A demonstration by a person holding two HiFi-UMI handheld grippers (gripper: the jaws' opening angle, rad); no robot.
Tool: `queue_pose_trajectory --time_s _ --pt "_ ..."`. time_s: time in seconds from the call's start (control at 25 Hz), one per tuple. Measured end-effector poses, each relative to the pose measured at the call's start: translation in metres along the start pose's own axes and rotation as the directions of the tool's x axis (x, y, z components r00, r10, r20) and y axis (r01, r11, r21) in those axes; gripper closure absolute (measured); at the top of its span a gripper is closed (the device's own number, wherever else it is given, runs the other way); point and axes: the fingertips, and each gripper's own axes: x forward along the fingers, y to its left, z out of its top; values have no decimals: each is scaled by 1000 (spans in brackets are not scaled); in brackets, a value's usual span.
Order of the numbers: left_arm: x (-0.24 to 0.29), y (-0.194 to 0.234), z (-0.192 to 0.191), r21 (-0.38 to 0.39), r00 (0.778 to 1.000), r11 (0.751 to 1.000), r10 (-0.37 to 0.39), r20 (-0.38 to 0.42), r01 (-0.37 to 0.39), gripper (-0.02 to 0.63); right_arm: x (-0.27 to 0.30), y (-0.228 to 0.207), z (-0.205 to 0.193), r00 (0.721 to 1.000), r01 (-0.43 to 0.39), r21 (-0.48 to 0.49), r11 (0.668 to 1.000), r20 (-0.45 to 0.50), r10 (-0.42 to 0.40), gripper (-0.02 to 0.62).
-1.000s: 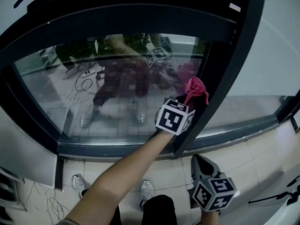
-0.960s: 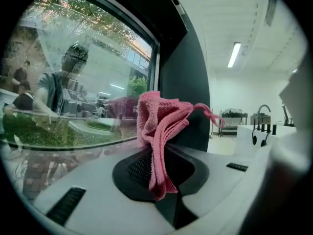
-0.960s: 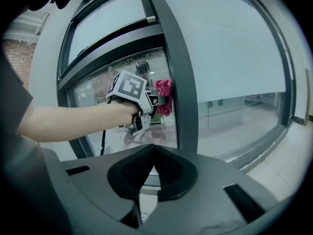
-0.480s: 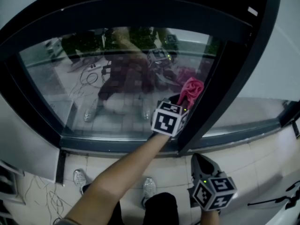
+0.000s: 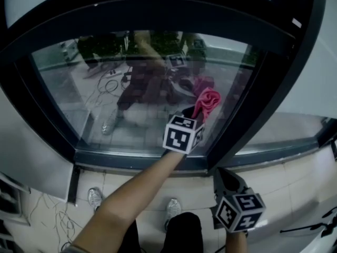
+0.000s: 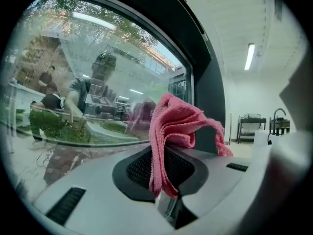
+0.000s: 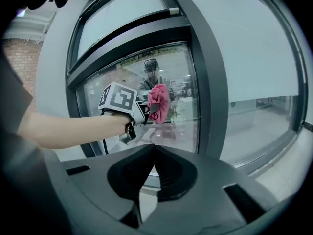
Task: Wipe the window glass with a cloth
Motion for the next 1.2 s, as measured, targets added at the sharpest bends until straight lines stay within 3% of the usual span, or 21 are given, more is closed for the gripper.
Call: queue_pose_trajectory --time_s 0.52,1.2 --pt "-70 78 0 -2 995 995 99 12 -99 554 25 70 15 996 -93 -52 994 4 93 603" --pt "-168 189 3 8 969 969 246 19 -246 552 69 176 22 972 -236 -103 966 -10 236 603"
